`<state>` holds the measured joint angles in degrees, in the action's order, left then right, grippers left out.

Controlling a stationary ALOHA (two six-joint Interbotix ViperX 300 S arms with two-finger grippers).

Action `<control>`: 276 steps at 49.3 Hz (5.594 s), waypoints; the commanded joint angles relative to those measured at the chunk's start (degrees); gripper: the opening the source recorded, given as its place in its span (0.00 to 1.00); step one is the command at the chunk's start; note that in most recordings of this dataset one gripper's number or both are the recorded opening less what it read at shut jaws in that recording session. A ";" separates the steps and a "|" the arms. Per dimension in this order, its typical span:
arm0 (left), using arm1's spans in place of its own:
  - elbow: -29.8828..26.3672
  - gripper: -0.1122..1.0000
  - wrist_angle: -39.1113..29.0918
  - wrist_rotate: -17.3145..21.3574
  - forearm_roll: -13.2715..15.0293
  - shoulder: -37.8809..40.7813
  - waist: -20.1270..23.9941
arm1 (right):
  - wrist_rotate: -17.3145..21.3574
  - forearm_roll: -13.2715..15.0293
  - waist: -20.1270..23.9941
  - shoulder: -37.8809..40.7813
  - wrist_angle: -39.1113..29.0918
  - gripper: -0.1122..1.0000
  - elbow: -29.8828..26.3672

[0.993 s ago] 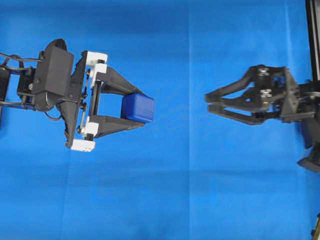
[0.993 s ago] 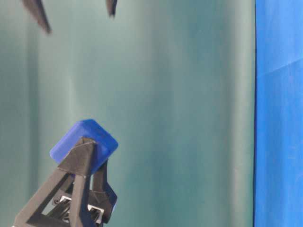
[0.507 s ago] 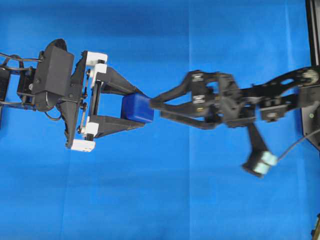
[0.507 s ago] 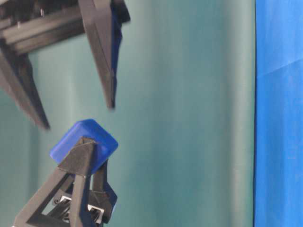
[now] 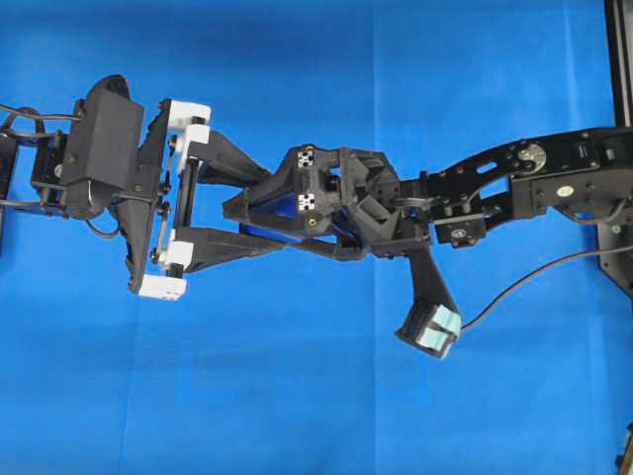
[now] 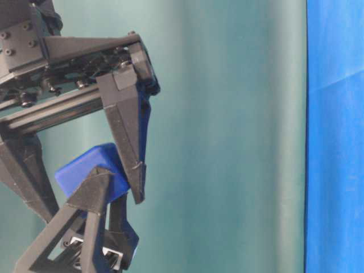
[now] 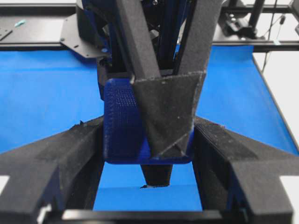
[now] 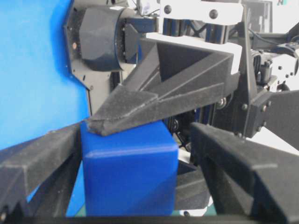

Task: Handover the blue block to the right arm after grasping it with the left arm, then place it in the designated position.
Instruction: 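Reach the right gripper over the cube held by the left gripper, then close the right gripper on the cube and open the left gripper, then pull the cube away to the right with the right gripper, then hold the cube in the right gripper near the right side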

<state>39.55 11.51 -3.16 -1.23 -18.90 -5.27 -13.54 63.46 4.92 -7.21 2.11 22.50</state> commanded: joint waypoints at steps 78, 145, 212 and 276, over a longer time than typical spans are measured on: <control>-0.79 0.92 -0.18 0.09 0.09 -0.97 0.79 | 0.18 -0.44 -0.18 -1.85 -5.19 0.47 -0.62; -0.62 0.92 -0.09 0.09 0.09 -1.14 1.58 | 2.37 -8.35 0.53 -23.38 -7.47 0.47 17.58; -0.62 0.92 -0.26 0.88 0.09 -1.23 1.67 | 49.04 -23.20 2.64 -27.25 -16.52 0.47 17.67; -0.62 0.92 -0.35 0.79 0.09 -1.23 1.58 | 49.13 -23.99 3.16 -27.16 -17.49 0.47 17.67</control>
<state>39.55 10.81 -2.37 -1.05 -19.07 -3.78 35.51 39.73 8.00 -34.28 -15.56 40.87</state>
